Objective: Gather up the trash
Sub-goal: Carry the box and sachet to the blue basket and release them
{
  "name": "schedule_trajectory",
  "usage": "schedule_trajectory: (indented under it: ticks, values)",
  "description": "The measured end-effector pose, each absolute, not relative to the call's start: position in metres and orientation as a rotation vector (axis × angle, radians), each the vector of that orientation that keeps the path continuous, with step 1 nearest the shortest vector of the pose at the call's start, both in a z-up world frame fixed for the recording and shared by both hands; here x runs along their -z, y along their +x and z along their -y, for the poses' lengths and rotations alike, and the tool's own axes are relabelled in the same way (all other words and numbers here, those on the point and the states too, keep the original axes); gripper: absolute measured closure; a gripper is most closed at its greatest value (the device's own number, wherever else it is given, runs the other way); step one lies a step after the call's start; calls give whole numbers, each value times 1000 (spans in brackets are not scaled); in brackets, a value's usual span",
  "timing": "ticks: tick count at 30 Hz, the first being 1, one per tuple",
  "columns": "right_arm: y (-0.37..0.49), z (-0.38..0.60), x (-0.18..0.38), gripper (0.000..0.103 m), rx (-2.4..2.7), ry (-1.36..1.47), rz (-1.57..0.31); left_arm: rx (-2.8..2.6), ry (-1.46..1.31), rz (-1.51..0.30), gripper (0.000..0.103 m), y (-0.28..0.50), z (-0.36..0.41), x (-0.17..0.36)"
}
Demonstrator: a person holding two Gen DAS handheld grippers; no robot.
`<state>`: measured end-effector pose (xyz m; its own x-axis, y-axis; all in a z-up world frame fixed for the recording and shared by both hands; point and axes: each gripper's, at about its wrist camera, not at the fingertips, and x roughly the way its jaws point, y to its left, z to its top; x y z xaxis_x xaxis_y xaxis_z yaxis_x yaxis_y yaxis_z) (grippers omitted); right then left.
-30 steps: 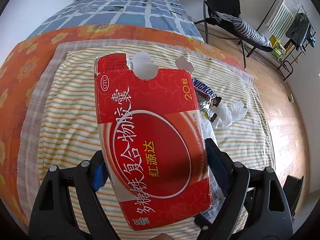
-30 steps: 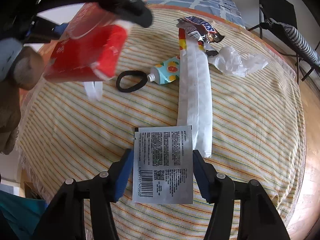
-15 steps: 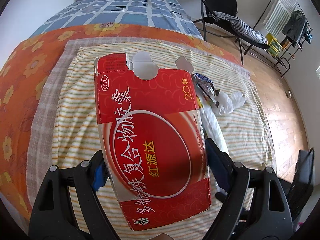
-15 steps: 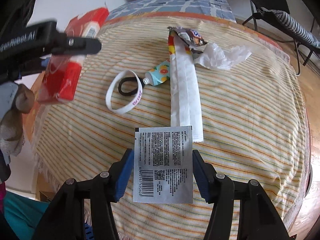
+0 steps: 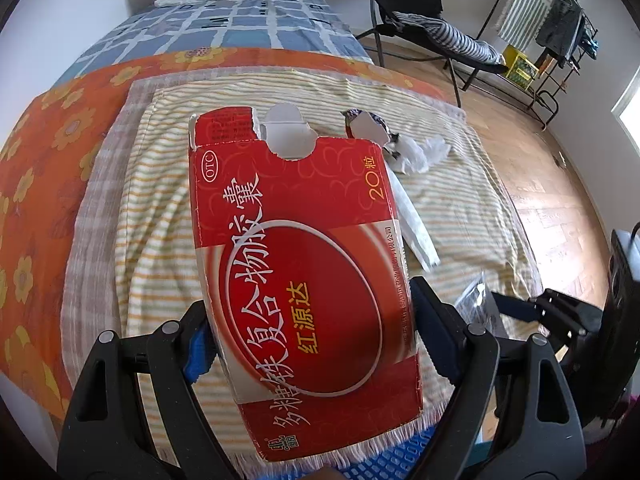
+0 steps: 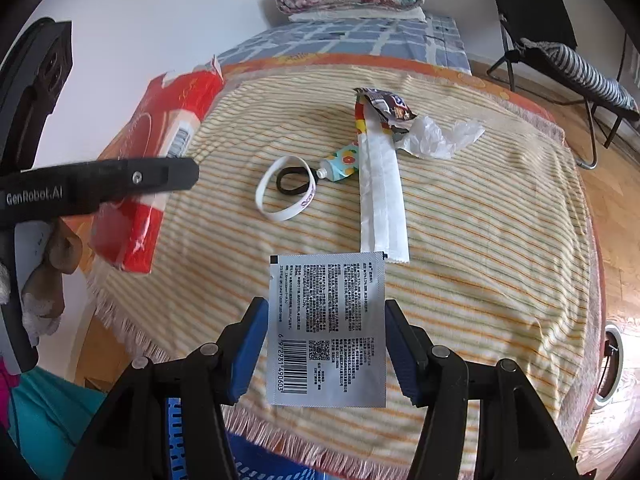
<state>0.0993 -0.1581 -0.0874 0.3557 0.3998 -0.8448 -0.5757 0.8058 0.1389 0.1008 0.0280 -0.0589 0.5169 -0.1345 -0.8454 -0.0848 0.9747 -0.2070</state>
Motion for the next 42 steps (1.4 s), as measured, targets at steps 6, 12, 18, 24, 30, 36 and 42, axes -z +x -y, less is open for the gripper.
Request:
schedule_trajectory:
  ticks: [6, 12, 18, 24, 30, 36, 42]
  values:
    - [81, 165, 84, 43, -633, -192, -1010, 48, -217, -1029, 17, 69, -18, 61]
    - [62, 171, 84, 43, -637, -191, -997, 66, -196, -1027, 17, 35, -9, 66]
    - [44, 181, 90, 43, -645, -166, -1003, 94, -183, -1054, 17, -2, 0, 82]
    - [21, 189, 95, 43, -670, -137, -1012, 123, -180, -1098, 17, -37, 10, 103]
    - [-4, 190, 102, 43, -709, -115, -1022, 175, -157, -1147, 17, -66, 28, 122]
    - [-20, 187, 109, 43, -752, -108, -1040, 206, -134, -1188, 17, -85, 36, 138]
    - [-27, 181, 118, 43, -772, -115, -1066, 217, -115, -1222, 17, -92, 43, 150]
